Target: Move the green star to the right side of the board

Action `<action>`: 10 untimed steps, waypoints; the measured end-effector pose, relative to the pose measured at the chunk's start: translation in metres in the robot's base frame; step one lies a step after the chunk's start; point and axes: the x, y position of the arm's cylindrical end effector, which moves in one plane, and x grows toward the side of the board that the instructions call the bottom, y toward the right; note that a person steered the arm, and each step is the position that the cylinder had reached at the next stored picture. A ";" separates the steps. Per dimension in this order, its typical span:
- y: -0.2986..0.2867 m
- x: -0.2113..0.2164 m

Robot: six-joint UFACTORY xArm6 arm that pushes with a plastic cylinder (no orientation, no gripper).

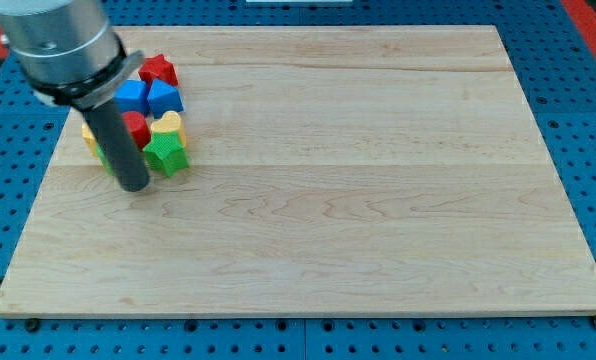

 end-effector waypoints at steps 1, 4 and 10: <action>0.023 -0.012; -0.001 -0.020; 0.232 -0.085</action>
